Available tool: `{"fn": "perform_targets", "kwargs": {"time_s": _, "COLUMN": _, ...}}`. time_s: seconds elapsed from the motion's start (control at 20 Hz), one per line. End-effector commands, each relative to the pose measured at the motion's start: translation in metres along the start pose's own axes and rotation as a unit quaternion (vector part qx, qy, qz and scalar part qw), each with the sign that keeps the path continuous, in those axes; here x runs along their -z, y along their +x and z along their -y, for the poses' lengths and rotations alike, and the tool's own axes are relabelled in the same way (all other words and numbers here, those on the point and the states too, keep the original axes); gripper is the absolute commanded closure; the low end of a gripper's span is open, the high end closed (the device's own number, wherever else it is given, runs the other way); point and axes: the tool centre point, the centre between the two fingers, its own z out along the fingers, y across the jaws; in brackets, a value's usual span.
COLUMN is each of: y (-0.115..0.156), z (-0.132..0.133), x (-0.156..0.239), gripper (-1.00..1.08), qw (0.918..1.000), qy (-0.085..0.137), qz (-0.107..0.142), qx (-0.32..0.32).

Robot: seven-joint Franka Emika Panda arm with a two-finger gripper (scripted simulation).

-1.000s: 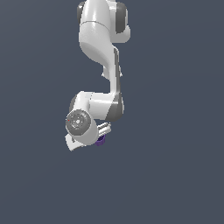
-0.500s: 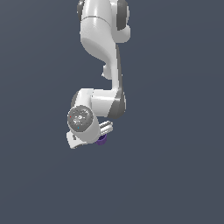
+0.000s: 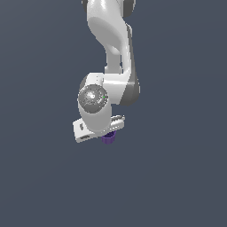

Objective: Pick up the object and move it to a goal position.

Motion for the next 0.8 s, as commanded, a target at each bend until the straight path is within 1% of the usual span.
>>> {"fn": "perform_targets", "kwargs": {"time_s": 0.0, "y": 0.001, "z": 0.014, "x": 0.022, "gripper": 1.08, "qw": 0.9997, "qy": -0.006, "qz": -0.013, "qx": -0.020}}
{"fn": "perform_targets", "kwargs": {"time_s": 0.35, "y": 0.005, "z": 0.054, "x": 0.081, "gripper": 1.08, "qw": 0.9955, "qy": -0.023, "qz": -0.049, "qx": -0.078}}
{"fn": "perform_targets", "kwargs": {"time_s": 0.75, "y": 0.009, "z": 0.099, "x": 0.143, "gripper": 1.08, "qw": 0.9856, "qy": -0.040, "qz": -0.086, "qx": -0.140}}
